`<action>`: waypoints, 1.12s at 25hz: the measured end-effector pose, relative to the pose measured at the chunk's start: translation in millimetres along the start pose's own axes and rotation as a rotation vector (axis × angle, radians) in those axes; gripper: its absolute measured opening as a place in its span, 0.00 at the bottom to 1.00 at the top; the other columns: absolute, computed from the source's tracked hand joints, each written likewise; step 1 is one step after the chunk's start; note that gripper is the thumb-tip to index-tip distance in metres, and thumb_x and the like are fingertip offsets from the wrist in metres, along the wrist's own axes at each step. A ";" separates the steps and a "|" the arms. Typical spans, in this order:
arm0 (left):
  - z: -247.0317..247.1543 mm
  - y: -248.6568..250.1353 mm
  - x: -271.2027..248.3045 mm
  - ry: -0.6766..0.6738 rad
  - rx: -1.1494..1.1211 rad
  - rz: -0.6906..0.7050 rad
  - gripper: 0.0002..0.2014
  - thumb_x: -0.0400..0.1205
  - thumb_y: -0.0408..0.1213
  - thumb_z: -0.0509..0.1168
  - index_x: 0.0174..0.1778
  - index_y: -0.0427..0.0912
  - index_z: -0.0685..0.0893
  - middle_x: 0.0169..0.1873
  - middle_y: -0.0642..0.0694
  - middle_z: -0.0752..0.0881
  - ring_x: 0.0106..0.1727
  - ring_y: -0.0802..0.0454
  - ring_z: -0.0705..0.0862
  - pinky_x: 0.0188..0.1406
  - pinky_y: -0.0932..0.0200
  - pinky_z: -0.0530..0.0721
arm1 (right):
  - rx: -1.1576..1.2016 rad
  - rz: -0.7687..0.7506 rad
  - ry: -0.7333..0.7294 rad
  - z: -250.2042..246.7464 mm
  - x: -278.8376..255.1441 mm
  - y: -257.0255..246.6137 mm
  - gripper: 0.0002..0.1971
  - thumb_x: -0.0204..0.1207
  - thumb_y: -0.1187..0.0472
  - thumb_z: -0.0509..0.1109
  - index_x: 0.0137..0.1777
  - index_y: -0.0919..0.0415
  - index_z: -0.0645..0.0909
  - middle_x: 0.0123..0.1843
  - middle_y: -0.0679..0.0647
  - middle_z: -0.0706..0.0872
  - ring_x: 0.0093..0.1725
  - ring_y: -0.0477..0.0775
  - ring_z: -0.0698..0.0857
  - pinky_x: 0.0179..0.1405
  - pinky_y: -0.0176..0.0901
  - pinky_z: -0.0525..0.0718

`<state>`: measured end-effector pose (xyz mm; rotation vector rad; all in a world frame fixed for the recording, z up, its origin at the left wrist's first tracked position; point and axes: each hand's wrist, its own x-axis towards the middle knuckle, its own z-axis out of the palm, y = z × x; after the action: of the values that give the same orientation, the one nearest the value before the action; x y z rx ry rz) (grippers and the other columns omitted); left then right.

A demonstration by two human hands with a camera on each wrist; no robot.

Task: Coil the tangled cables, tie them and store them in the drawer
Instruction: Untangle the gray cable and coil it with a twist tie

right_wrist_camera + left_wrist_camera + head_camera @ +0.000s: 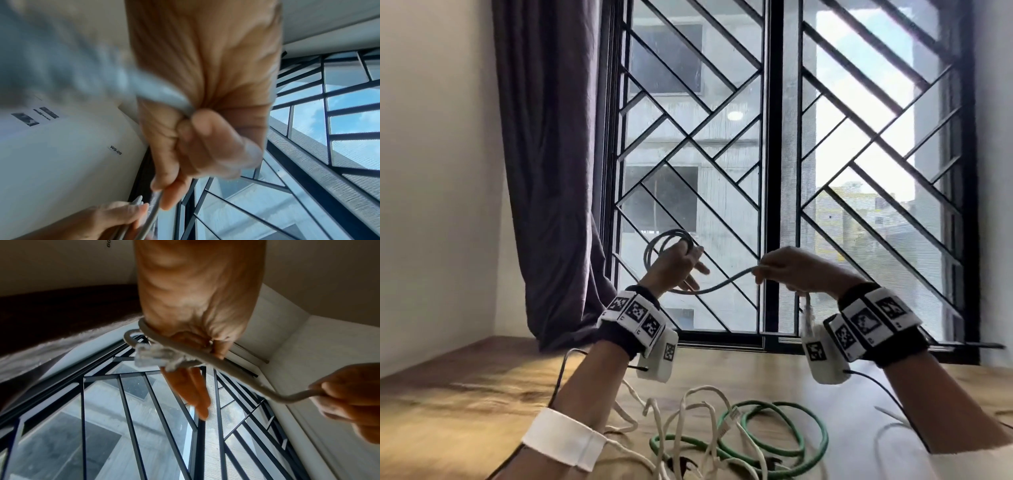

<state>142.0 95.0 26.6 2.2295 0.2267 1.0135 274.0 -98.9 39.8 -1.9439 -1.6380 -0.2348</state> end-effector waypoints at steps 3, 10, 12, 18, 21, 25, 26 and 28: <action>9.4 13.5 -11.2 -0.245 0.142 -0.052 0.11 0.88 0.41 0.54 0.44 0.38 0.72 0.24 0.44 0.86 0.10 0.56 0.69 0.11 0.67 0.63 | -0.106 -0.010 0.157 -10.6 -2.4 14.3 0.13 0.79 0.52 0.66 0.32 0.48 0.81 0.16 0.43 0.71 0.15 0.42 0.69 0.20 0.35 0.66; 13.2 27.9 -30.0 -0.819 -0.437 0.001 0.24 0.81 0.60 0.50 0.30 0.42 0.62 0.13 0.56 0.61 0.14 0.62 0.55 0.12 0.69 0.51 | -0.156 -0.006 0.502 -17.0 -5.9 20.7 0.08 0.81 0.52 0.64 0.45 0.48 0.84 0.25 0.43 0.77 0.28 0.42 0.76 0.33 0.43 0.72; 12.1 27.0 -32.6 -0.861 -0.579 0.020 0.22 0.78 0.57 0.62 0.29 0.45 0.64 0.12 0.57 0.63 0.14 0.61 0.54 0.13 0.68 0.51 | -0.166 -0.001 0.511 -6.5 -2.9 20.2 0.08 0.81 0.51 0.63 0.46 0.45 0.84 0.26 0.39 0.76 0.30 0.43 0.76 0.37 0.41 0.72; 6.2 24.0 -23.0 -0.887 -1.053 0.041 0.21 0.79 0.45 0.66 0.23 0.47 0.67 0.10 0.53 0.59 0.09 0.56 0.57 0.11 0.67 0.59 | -0.175 -0.025 0.420 16.8 3.9 11.5 0.13 0.83 0.54 0.59 0.63 0.47 0.82 0.38 0.42 0.84 0.37 0.44 0.79 0.42 0.40 0.73; 8.3 29.5 -16.3 -0.884 -1.289 0.071 0.16 0.84 0.43 0.58 0.30 0.42 0.78 0.12 0.51 0.63 0.11 0.56 0.61 0.12 0.65 0.63 | -0.270 0.010 0.159 28.3 10.7 8.6 0.22 0.84 0.60 0.56 0.78 0.52 0.66 0.69 0.55 0.79 0.65 0.54 0.79 0.63 0.47 0.75; 9.6 36.0 -19.1 -0.748 -1.132 0.040 0.16 0.78 0.45 0.67 0.26 0.45 0.74 0.09 0.54 0.65 0.09 0.60 0.60 0.09 0.69 0.60 | -0.245 0.072 0.016 29.1 10.6 1.9 0.29 0.84 0.63 0.56 0.83 0.58 0.51 0.69 0.56 0.70 0.67 0.55 0.75 0.64 0.43 0.73; 9.7 36.2 -21.2 -0.747 -1.047 0.028 0.17 0.77 0.45 0.68 0.24 0.46 0.73 0.08 0.55 0.65 0.08 0.62 0.61 0.09 0.69 0.58 | -0.231 0.076 0.041 25.2 9.2 1.8 0.31 0.83 0.65 0.57 0.83 0.58 0.50 0.69 0.57 0.69 0.66 0.53 0.74 0.62 0.40 0.71; 11.8 36.4 -24.4 -0.761 -0.915 -0.007 0.20 0.78 0.42 0.66 0.21 0.47 0.70 0.08 0.56 0.66 0.08 0.63 0.63 0.10 0.69 0.55 | -0.185 0.078 0.098 16.0 6.5 4.2 0.33 0.81 0.67 0.60 0.83 0.55 0.50 0.69 0.58 0.69 0.60 0.50 0.75 0.58 0.39 0.71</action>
<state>129.8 51.4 29.6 1.5782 -0.4780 0.1160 275.8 -85.3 28.6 -2.0933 -1.5203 -0.4580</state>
